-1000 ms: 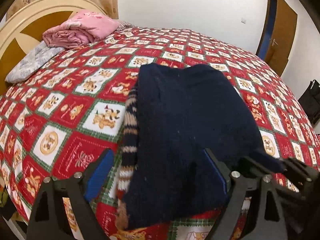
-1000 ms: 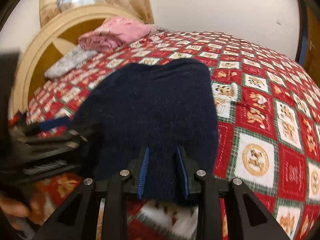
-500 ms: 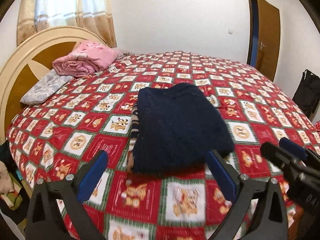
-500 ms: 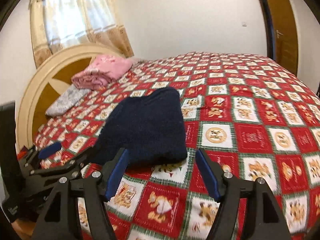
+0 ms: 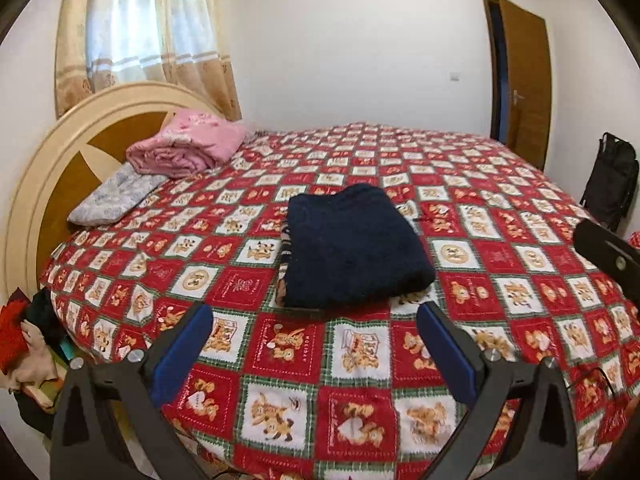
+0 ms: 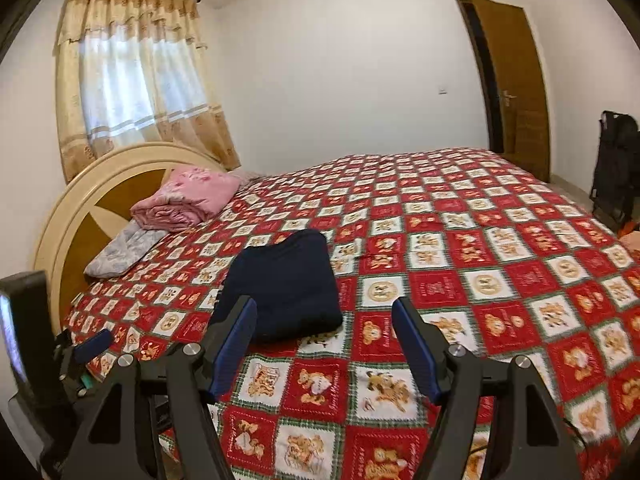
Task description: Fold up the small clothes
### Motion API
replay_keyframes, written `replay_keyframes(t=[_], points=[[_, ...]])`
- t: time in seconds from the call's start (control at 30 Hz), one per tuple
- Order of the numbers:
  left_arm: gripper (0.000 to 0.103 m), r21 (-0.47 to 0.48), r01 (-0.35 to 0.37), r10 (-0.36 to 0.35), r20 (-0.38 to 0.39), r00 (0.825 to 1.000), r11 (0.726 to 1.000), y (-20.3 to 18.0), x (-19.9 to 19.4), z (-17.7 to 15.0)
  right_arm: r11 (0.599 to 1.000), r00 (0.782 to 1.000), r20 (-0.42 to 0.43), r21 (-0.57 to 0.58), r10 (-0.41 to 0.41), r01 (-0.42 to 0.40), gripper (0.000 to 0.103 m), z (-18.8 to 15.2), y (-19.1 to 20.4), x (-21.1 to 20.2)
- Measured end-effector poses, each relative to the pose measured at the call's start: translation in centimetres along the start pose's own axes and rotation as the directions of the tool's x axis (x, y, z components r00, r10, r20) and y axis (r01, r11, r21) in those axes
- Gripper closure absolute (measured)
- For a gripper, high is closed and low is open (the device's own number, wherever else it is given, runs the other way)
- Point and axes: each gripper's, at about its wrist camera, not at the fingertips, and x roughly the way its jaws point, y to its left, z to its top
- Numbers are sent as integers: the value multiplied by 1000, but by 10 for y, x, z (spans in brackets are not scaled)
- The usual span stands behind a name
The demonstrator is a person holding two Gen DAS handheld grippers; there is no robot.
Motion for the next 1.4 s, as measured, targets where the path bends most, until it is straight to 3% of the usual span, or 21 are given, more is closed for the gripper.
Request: replay_keyframes(t=[0.23, 0.43, 1.4], points=[[0, 0, 41, -41, 71, 997, 999, 12, -44, -5, 1000, 997, 73, 8, -4, 4, 32, 6, 10, -46], [0, -7, 16, -15, 143, 990, 1000, 13, -62, 1, 1000, 989, 146, -29, 6, -2, 30, 7, 25, -67], [0, -2, -2, 2, 141, 990, 1000, 8, -67, 3, 1000, 987, 157, -19, 22, -19, 30, 2, 26, -69]])
